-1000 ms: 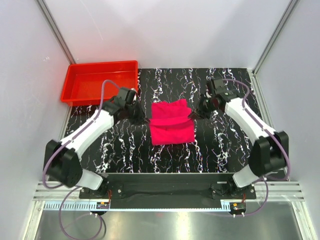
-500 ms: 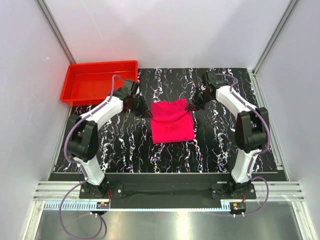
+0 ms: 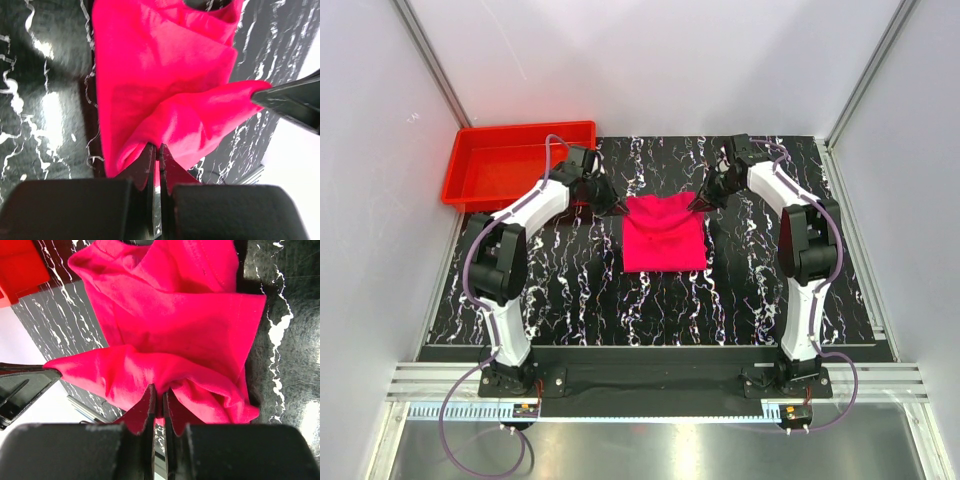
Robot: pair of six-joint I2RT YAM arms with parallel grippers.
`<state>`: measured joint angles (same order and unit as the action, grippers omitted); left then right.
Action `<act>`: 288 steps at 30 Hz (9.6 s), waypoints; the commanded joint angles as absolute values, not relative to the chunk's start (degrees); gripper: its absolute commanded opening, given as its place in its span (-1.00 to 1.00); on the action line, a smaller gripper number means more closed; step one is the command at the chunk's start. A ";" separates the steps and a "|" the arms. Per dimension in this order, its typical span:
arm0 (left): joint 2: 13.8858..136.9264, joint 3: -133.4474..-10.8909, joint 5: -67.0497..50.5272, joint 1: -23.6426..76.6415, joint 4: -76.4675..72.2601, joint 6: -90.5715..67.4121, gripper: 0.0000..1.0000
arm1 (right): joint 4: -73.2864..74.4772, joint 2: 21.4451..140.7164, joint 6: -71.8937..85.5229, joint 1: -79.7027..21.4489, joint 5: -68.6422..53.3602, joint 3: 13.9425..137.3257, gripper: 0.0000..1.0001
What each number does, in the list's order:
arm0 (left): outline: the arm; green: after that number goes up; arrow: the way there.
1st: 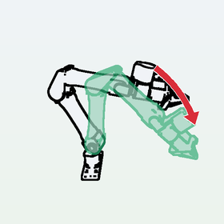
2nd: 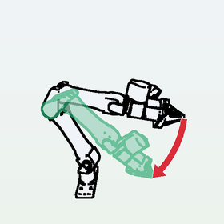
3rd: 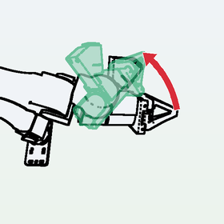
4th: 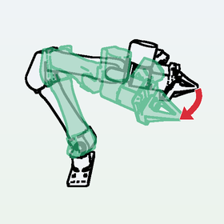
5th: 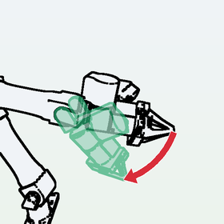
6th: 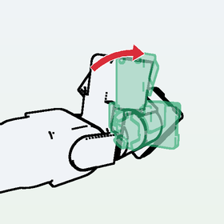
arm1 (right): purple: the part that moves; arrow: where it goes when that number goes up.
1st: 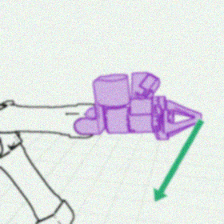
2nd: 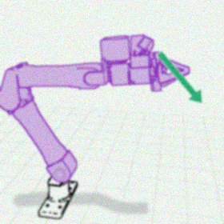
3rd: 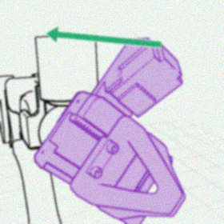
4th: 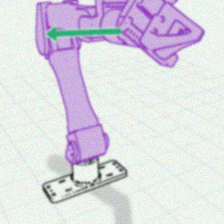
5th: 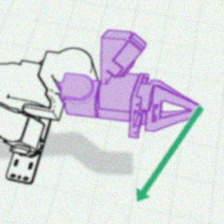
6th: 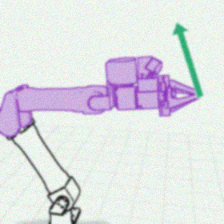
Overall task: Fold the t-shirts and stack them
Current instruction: Fold the tshirt
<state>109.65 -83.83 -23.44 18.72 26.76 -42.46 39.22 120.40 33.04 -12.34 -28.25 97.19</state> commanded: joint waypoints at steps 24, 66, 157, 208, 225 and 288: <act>107.39 -91.40 -25.57 17.75 21.18 -41.75 -1.00 | 38.15 115.39 35.51 -11.08 -29.79 101.60 -0.77; 111.27 -87.37 -22.94 17.66 25.14 -18.63 0.73 | 30.42 108.89 29.44 -11.60 -22.76 77.71 0.52; 99.24 -66.62 -40.96 22.32 12.92 -27.25 -1.00 | 39.63 102.24 22.32 -14.77 -26.02 75.24 -1.00; 131.04 -106.51 -31.57 24.00 11.06 -28.83 -0.29 | 30.42 93.77 43.24 -8.88 -2.82 59.59 -1.00; 107.41 -84.56 -31.81 27.50 13.54 -24.34 0.00 | 37.96 103.70 34.90 -3.87 0.09 65.55 -0.42; 101.52 -70.75 -34.98 26.01 15.29 -29.62 0.14 | 36.65 125.24 23.47 -12.48 -30.50 102.37 0.12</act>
<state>107.70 -68.51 -35.77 26.06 13.19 -31.68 32.51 121.80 29.61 -10.85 -26.92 98.30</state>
